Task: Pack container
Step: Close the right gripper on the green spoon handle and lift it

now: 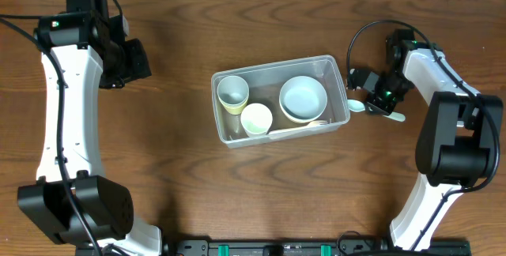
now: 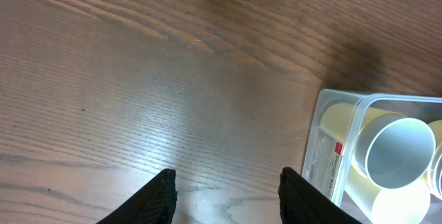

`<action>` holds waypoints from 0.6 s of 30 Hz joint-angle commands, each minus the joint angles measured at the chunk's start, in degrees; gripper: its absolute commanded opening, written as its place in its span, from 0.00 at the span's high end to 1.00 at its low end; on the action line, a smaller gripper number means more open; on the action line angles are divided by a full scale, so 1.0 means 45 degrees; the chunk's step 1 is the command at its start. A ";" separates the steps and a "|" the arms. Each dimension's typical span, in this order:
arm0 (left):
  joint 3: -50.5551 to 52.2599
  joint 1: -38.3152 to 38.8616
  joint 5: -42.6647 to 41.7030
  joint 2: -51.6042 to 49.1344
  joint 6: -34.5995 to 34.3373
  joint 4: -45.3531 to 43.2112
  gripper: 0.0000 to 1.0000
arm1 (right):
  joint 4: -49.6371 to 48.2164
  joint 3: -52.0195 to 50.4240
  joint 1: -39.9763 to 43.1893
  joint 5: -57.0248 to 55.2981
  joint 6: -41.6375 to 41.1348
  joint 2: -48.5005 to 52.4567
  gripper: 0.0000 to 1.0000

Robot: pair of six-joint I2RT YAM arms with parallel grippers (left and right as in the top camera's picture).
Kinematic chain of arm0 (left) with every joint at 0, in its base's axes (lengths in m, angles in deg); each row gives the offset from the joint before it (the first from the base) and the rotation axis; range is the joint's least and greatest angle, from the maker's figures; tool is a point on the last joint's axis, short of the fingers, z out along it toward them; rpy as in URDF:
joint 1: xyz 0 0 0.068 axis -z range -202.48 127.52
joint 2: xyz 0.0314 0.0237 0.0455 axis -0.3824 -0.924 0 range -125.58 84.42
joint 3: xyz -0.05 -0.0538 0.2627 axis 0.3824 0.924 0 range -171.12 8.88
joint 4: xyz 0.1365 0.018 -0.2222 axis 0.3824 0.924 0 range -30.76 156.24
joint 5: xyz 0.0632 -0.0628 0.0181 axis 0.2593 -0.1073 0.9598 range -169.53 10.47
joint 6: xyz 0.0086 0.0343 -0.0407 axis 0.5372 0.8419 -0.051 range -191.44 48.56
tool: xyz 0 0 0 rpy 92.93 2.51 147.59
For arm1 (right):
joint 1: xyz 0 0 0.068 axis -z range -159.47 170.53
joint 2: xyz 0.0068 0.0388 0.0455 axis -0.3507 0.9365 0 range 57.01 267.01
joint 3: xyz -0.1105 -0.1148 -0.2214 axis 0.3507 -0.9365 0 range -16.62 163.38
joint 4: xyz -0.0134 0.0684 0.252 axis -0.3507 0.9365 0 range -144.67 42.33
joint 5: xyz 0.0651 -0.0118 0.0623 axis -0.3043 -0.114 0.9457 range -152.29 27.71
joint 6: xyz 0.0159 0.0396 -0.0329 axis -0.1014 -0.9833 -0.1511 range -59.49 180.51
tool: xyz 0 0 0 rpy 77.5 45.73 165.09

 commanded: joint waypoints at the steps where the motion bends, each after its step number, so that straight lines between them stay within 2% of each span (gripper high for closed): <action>1: 0.0039 0.0015 -0.0126 0.0219 -0.0015 0.0083 0.51 | 0.0058 -0.0267 -0.0068 0.0393 -0.0272 0.0486 0.73; 3: 0.0039 0.0015 -0.0126 0.0219 -0.0015 0.0083 0.51 | 0.0049 -0.0267 -0.0073 0.0437 -0.0321 0.0486 0.75; 8: 0.0039 0.0015 -0.0126 0.0219 -0.0015 0.0083 0.51 | 0.0058 -0.0267 -0.0068 0.0471 -0.0359 0.0486 0.86; 14: 0.0039 0.0015 -0.0126 0.0219 -0.0015 0.0083 0.51 | 0.0053 -0.0267 -0.0068 0.0476 -0.0364 0.0486 0.87; 18: 0.0039 0.0015 -0.0126 0.0219 -0.0010 0.0083 0.51 | 0.0019 -0.0267 -0.0068 0.0476 -0.0364 0.0486 0.95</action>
